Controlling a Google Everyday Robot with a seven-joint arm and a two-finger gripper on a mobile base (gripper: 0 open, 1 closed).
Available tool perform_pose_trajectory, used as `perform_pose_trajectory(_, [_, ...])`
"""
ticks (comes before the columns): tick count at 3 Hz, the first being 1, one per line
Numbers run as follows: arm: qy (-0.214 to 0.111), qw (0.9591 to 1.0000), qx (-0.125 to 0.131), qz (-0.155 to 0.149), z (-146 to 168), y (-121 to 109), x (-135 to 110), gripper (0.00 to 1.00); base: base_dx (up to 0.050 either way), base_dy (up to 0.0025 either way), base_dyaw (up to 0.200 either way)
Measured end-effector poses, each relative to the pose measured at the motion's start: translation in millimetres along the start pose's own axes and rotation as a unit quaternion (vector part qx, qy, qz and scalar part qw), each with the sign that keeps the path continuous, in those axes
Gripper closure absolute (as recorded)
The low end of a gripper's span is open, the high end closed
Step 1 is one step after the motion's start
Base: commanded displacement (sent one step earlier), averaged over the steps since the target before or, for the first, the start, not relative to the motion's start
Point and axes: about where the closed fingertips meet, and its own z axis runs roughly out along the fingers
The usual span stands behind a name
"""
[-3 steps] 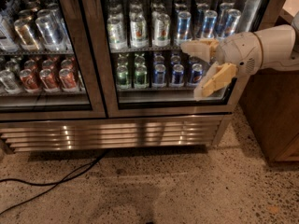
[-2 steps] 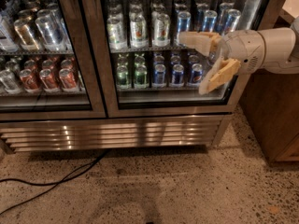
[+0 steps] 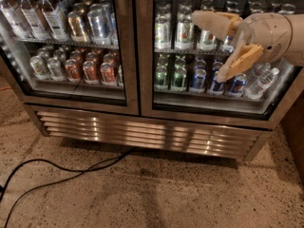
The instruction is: Open right fridge door
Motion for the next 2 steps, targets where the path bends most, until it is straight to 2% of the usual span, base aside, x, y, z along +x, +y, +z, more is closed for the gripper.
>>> perform_pose_trajectory(1, [0.0,1.0,0.0,0.0,0.0,0.0,0.0,0.0,0.045,-0.00172,-0.086])
perform_pose_trajectory(2, [0.0,1.0,0.0,0.0,0.0,0.0,0.0,0.0,0.0,0.0,0.0])
